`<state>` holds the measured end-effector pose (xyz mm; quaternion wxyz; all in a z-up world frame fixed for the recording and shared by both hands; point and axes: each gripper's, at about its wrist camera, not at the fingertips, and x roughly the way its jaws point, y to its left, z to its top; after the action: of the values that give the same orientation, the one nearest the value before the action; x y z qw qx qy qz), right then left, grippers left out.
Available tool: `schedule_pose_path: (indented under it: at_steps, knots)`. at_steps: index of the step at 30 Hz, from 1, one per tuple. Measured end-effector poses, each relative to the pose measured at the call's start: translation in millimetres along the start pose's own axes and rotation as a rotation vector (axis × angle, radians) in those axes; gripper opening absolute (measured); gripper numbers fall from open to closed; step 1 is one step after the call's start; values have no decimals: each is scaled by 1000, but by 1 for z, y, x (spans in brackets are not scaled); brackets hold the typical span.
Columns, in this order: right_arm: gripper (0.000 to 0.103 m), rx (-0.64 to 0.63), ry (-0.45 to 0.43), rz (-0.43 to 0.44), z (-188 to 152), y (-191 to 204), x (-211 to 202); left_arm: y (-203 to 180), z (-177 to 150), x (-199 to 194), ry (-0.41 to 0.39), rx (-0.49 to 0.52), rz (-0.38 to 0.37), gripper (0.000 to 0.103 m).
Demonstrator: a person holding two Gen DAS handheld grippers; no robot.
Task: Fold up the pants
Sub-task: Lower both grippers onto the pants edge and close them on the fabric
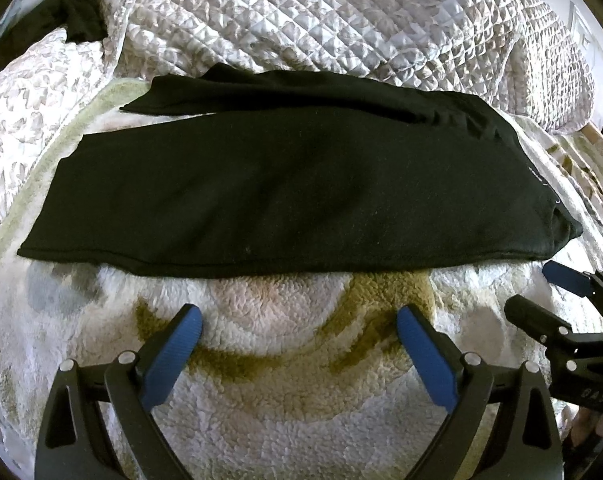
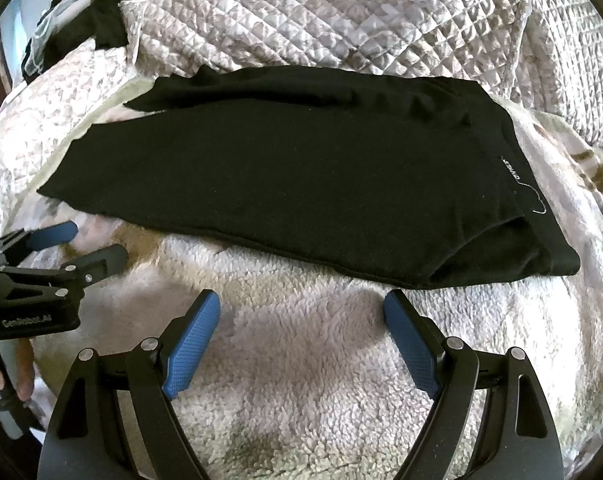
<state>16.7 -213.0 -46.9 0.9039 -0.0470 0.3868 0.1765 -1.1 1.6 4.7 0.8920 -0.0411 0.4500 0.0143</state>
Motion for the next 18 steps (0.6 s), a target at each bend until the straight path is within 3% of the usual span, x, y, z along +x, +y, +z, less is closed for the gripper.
schedule_pose_path:
  at_steps: [18]
  knots:
    - [84,74,-6,11,13,-21,-12,12,4,-11,-50,-56,-17,98]
